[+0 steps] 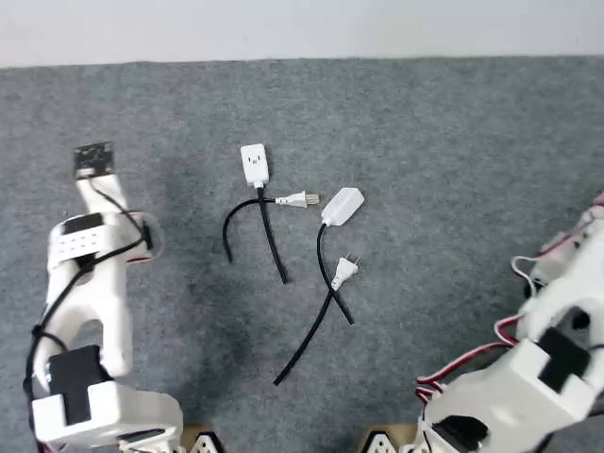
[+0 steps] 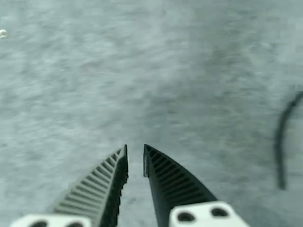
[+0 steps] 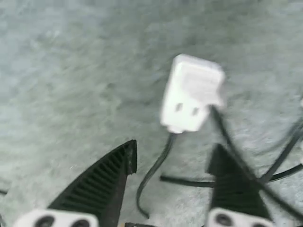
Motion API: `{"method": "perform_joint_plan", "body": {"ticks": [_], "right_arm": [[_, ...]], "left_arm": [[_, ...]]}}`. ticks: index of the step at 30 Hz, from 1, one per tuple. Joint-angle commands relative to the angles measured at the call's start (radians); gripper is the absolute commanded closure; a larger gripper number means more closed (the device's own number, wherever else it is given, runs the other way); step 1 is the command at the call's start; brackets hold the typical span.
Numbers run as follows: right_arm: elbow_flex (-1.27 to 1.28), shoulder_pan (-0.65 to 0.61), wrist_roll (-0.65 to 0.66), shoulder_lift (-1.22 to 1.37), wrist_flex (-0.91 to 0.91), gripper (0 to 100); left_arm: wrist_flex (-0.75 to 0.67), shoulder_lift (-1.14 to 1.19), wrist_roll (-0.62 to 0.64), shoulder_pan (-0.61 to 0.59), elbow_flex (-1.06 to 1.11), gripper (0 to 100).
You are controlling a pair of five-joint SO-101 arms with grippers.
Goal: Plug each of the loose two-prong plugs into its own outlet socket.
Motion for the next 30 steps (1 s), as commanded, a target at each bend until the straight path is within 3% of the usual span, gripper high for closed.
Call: {"method": "perform_joint_plan", "body": {"ticks": [1, 7, 13, 17, 23, 30], "right_arm": [[-0.049, -0.122, -0.023, -0.008, 0.031, 97.2], [0.14, -0.305, -0.124, -0.005, -0.134, 98.9], [0.284, -0.377, -0.083, 0.002, -0.303, 98.3], [0.322, -0.401, -0.051, 0.002, -0.335, 98.3], [0.327, -0.404, -0.04, 0.002, -0.357, 98.3], [0.338, -0.407, -0.014, 0.002, -0.358, 98.3]], "left_arm": [[-0.025, -0.008, 0.126, 0.123, -0.068, 95], [-0.077, -0.002, 0.13, 0.318, -0.122, 90], [-0.17, 0.083, 0.181, 0.463, -0.239, 82], [-0.141, 0.281, 0.322, 0.477, -0.452, 83], [-0.003, 0.509, 0.334, 0.477, -0.757, 83], [0.002, 0.634, 0.331, 0.459, -0.923, 83]]}}
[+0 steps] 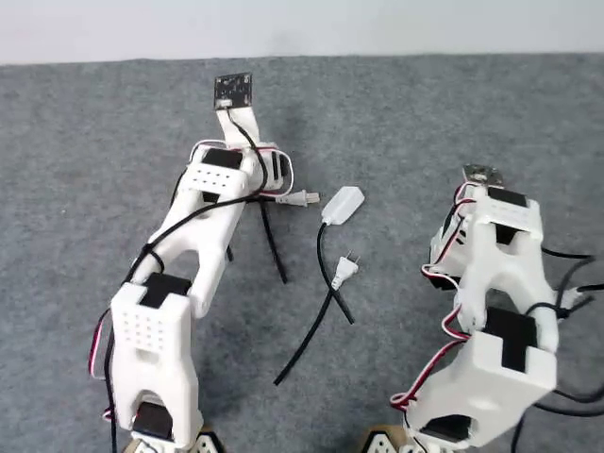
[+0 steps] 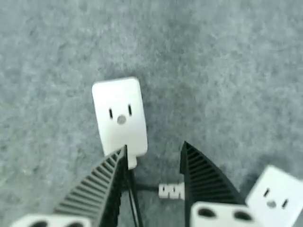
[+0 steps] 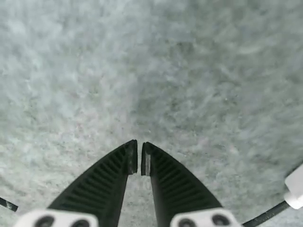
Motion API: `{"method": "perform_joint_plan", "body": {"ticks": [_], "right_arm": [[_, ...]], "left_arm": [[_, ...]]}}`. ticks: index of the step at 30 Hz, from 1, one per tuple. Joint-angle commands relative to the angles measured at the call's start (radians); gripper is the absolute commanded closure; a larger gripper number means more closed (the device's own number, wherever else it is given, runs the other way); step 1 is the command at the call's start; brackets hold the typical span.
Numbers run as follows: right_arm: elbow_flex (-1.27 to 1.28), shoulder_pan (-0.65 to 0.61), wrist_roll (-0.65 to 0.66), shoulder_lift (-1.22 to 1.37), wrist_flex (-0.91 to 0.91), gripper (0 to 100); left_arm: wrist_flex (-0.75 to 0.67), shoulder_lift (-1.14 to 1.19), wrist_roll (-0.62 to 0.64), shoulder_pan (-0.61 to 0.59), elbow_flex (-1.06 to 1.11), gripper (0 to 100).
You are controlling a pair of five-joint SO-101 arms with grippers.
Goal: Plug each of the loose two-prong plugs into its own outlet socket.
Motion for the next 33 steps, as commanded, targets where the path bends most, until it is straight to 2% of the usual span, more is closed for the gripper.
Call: {"method": "perform_joint_plan", "body": {"ticks": [1, 10, 15, 18, 23, 28, 33], "right_arm": [[-0.005, -0.016, 0.041, -0.008, -0.01, 98.3], [0.005, -0.038, 0.048, 0.01, -0.008, 98.3], [0.005, -0.042, 0.049, 0.015, -0.01, 98.3], [0.005, -0.042, 0.049, 0.016, -0.01, 98.3], [0.005, -0.042, 0.048, 0.016, -0.01, 98.3], [0.009, -0.042, 0.048, 0.016, -0.021, 98.3], [0.009, -0.042, 0.048, 0.016, -0.022, 98.3]], "left_arm": [[0.006, 0.017, 0.011, -0.011, -0.102, 83], [0.012, 0.031, 0.011, -0.011, -0.093, 83], [0.146, -0.034, -0.017, -0.066, -0.067, 83], [0.153, -0.083, -0.074, -0.121, -0.025, 83], [0.043, -0.089, -0.081, -0.192, -0.018, 83], [-0.117, -0.037, -0.15, -0.15, -0.022, 83], [-0.149, -0.005, -0.163, -0.123, -0.024, 83]]}}
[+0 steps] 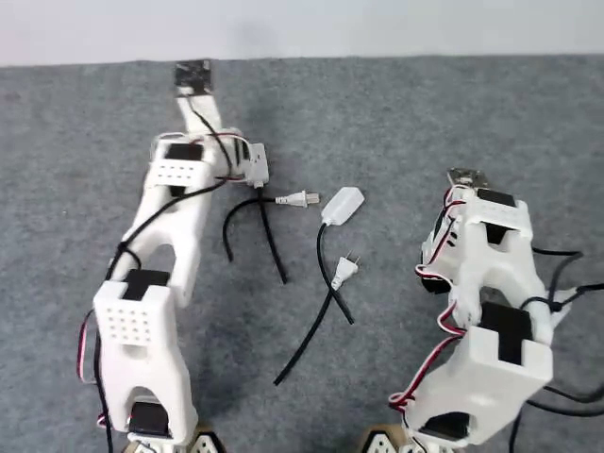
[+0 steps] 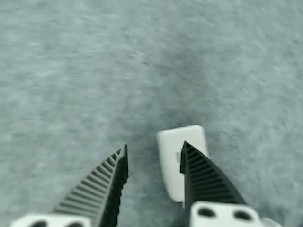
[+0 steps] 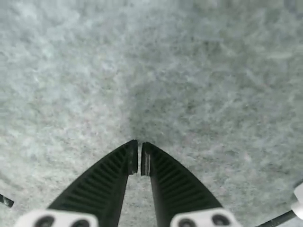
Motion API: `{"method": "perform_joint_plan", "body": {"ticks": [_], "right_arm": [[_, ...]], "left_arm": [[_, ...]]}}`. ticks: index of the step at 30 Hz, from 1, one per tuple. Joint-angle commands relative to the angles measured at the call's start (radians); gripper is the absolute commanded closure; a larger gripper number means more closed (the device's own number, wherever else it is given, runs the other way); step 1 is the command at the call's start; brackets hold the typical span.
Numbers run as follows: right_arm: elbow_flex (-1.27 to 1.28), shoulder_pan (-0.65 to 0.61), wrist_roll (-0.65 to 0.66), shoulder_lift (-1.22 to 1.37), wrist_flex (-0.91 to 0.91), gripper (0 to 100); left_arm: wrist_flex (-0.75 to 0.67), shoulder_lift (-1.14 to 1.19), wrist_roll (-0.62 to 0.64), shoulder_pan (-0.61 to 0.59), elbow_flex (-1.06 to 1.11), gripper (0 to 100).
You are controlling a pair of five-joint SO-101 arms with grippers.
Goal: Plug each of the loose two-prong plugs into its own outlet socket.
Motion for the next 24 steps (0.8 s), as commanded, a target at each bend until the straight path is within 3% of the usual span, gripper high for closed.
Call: {"method": "perform_joint_plan", "body": {"ticks": [1, 10, 13, 24], "right_arm": [[-0.002, -0.01, 0.009, -0.005, -0.012, 98.3], [-0.002, -0.01, 0.011, -0.005, -0.012, 98.3], [-0.002, -0.01, 0.011, -0.005, -0.012, 98.3], [-0.002, -0.008, 0.011, -0.005, -0.012, 98.3]], "left_arm": [[-0.046, -0.006, -0.015, 0.005, -0.019, 83], [-0.12, 0.089, -0.023, 0.005, -0.018, 83], [-0.126, 0.107, -0.092, -0.005, -0.018, 83], [0.003, 0.015, -0.103, 0.003, -0.013, 83]]}}
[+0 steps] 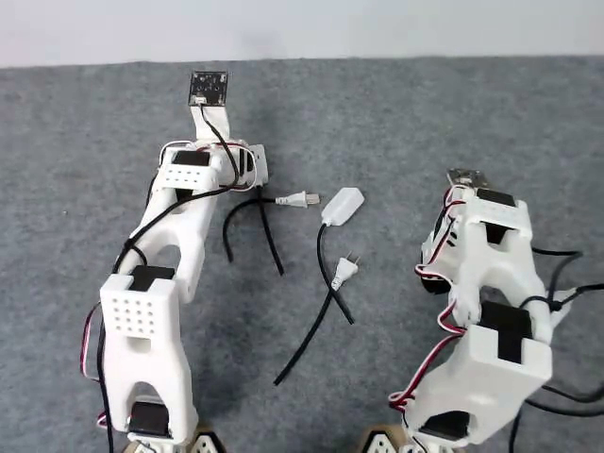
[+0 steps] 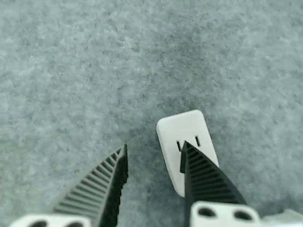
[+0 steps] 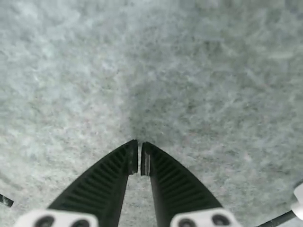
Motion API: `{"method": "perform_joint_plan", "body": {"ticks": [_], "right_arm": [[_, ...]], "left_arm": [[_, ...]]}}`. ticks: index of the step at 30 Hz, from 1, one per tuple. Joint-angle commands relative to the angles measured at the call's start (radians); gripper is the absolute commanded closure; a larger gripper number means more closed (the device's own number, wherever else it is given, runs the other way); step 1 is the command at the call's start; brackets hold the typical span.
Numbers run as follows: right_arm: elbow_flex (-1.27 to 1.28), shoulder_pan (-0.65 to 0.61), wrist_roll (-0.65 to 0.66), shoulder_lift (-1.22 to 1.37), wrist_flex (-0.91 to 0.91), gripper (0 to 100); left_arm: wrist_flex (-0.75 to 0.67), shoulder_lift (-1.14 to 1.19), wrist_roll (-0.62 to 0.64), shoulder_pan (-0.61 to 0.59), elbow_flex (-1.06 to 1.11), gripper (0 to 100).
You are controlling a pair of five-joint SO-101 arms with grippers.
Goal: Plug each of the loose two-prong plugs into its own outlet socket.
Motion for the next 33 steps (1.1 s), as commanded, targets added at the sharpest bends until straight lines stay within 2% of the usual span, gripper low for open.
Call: {"method": "perform_joint_plan", "body": {"ticks": [1, 22, 29, 33], "right_arm": [[-0.002, -0.008, 0.009, -0.005, -0.012, 98.3], [0.0, -0.005, 0.041, -0.007, -0.008, 98.3], [0.0, -0.005, 0.041, -0.007, -0.007, 98.3], [0.0, -0.007, 0.041, -0.007, -0.007, 98.3]], "left_arm": [[0.021, -0.066, -0.009, 0.005, -0.01, 83], [0.147, -0.245, -0.003, 0.0, -0.015, 83], [0.049, -0.252, 0.16, -0.098, -0.005, 83], [0.114, -0.199, 0.12, -0.049, 0.001, 83]]}}
